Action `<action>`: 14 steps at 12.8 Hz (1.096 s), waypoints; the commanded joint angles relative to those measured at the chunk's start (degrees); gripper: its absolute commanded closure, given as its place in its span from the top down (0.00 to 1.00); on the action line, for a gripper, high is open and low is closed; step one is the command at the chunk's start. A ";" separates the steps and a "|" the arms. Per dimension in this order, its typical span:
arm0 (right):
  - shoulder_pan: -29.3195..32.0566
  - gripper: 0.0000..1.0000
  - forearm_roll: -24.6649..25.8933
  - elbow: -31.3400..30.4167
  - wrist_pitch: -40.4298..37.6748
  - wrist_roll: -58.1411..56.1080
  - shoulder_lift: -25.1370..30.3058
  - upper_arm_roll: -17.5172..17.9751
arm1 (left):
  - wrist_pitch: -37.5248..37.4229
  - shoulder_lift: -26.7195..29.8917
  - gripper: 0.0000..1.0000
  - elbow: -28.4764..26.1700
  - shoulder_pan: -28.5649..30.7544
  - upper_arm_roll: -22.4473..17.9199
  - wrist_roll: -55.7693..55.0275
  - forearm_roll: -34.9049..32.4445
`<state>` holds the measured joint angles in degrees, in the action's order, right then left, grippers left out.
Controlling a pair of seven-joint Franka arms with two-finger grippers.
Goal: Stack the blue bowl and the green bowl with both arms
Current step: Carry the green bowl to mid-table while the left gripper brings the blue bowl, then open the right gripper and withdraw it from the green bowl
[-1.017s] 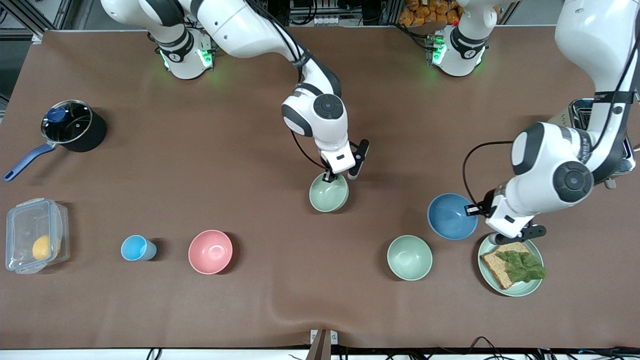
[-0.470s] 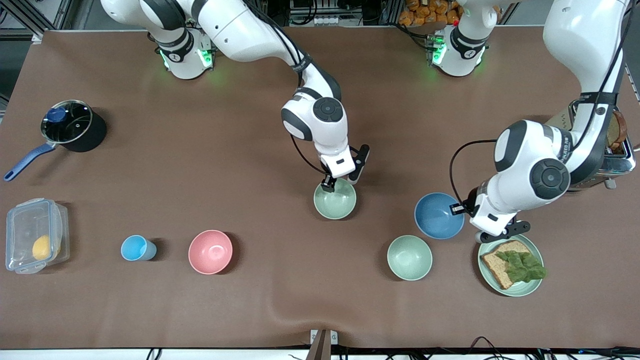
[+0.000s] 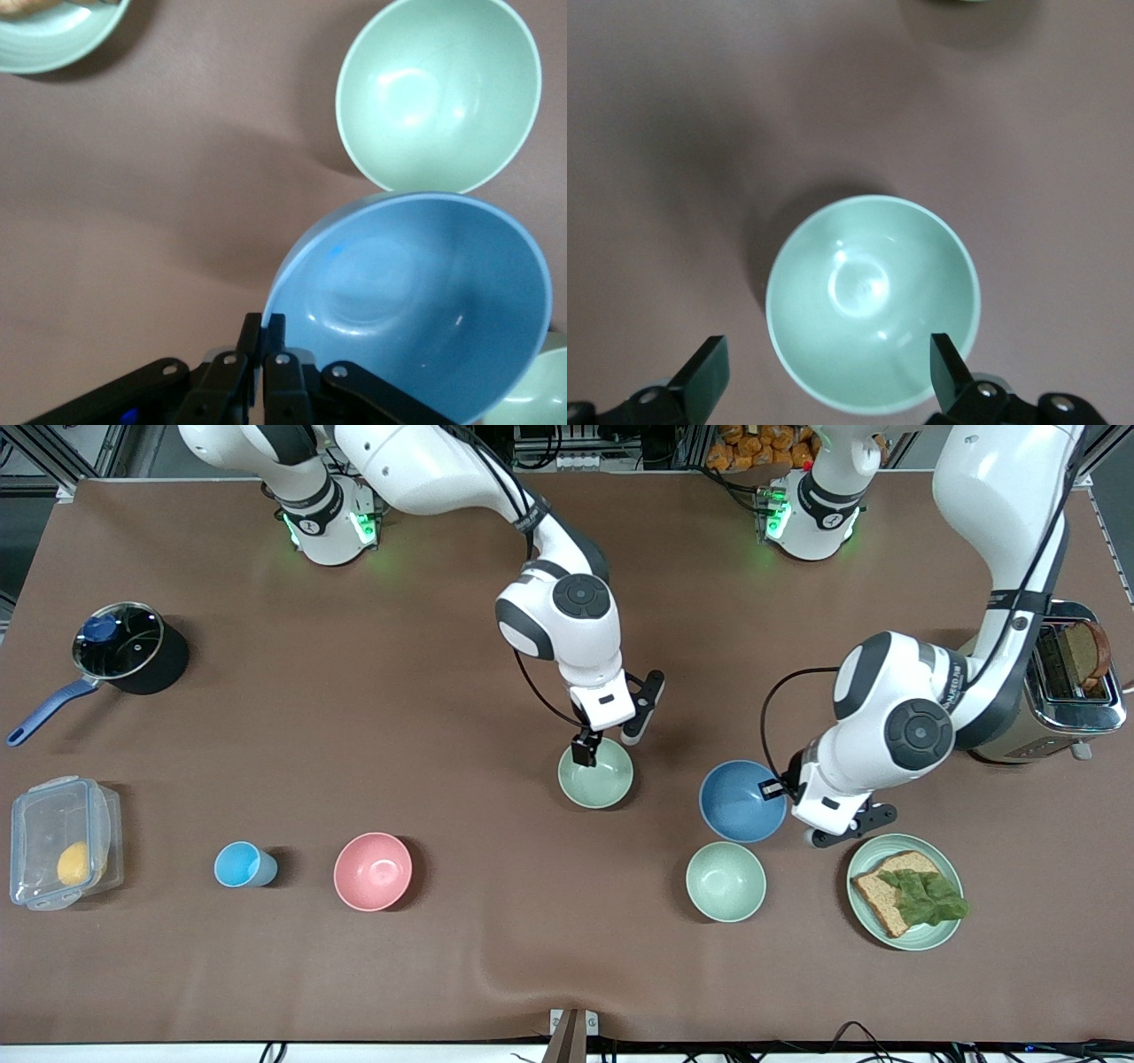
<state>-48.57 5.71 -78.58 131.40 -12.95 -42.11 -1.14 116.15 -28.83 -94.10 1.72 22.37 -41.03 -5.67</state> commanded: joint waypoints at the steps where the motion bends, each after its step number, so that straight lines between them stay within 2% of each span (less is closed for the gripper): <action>1: 3.82 1.00 0.18 -1.22 -6.57 0.38 4.74 0.70 | -0.92 -0.61 0.00 1.46 -2.50 -0.22 -3.95 1.01; 4: 8.82 1.00 0.27 -1.22 -15.88 0.47 8.61 0.52 | -0.92 -1.93 0.00 3.57 -5.49 -0.22 -8.34 1.01; 9: 18.14 1.00 0.18 -1.22 -21.96 0.55 13.71 0.61 | -0.13 -3.60 0.00 5.24 -8.39 -0.22 -13.27 1.01; 14: 24.92 1.00 0.26 -1.13 -36.55 0.29 19.95 0.52 | 0.40 -5.71 0.00 7.44 -10.33 -0.22 -16.44 1.01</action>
<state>-25.83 5.71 -78.41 97.99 -12.99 -25.32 -1.64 116.69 -32.97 -89.09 -7.54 22.40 -55.84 -5.43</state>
